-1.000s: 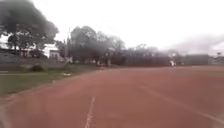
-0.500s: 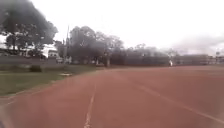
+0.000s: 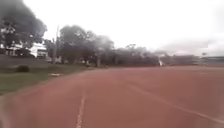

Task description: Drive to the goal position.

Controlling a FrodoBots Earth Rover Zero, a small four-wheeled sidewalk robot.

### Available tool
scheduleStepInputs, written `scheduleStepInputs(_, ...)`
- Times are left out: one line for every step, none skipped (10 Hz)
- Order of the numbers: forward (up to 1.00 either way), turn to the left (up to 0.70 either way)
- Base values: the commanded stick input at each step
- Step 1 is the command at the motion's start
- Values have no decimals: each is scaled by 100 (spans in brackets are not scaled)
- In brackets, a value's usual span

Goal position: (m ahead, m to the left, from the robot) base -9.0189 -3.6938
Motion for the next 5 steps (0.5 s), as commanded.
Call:
scheduleStepInputs(0, -70)
scheduleStepInputs(0, -70)
scheduleStepInputs(0, -70)
scheduleStepInputs(0, -70)
scheduleStepInputs(0, -70)
